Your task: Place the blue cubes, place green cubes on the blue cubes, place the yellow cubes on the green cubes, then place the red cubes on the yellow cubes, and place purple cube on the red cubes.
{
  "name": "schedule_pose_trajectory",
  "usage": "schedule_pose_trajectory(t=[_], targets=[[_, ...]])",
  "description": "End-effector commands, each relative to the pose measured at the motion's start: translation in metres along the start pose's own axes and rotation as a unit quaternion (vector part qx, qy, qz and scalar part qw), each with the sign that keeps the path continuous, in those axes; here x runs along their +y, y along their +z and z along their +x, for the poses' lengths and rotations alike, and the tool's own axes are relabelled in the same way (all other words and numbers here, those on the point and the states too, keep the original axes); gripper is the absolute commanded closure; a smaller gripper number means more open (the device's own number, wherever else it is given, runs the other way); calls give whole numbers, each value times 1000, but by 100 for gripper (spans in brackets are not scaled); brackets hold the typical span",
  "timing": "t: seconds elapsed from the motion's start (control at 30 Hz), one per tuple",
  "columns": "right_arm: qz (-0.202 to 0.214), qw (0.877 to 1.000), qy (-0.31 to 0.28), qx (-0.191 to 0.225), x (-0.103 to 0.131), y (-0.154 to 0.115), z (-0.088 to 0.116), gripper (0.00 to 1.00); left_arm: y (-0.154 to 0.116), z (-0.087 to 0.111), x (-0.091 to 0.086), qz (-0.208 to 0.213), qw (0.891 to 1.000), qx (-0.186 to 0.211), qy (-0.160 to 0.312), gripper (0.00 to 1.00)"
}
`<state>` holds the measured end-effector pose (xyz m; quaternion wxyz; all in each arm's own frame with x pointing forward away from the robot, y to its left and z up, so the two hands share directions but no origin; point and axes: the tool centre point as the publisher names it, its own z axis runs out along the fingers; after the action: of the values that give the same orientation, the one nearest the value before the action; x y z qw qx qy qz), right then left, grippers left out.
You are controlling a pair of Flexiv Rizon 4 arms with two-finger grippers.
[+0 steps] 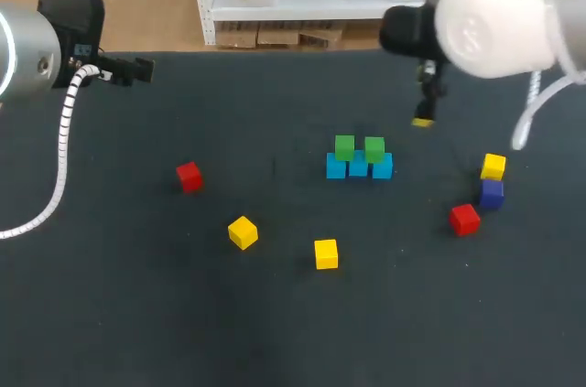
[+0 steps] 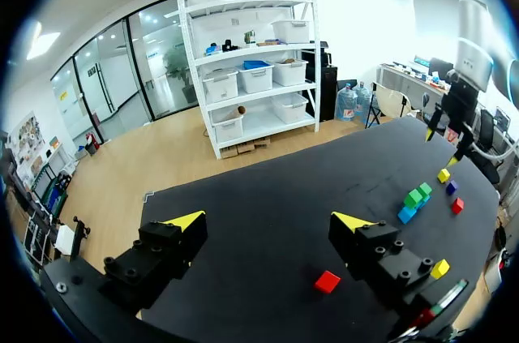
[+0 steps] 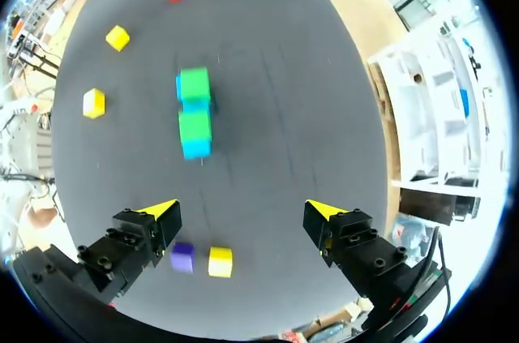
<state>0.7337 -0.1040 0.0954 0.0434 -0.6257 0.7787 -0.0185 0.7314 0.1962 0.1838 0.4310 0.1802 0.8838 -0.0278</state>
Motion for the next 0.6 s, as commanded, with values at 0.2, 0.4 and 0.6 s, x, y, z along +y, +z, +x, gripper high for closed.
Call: schedule_pose_trajectory(t=[0.2, 0.4, 0.6], targets=[[18, 999, -1, 26, 0, 11, 66, 0, 1, 0, 1, 3, 1000, 0, 0, 0], [2, 1000, -6, 4, 7, 27, 87, 0, 1, 0, 1, 3, 1000, 0, 0, 0], [-8, 1000, 2, -5, 14, 43, 97, 0, 1, 0, 1, 3, 1000, 0, 0, 0]])
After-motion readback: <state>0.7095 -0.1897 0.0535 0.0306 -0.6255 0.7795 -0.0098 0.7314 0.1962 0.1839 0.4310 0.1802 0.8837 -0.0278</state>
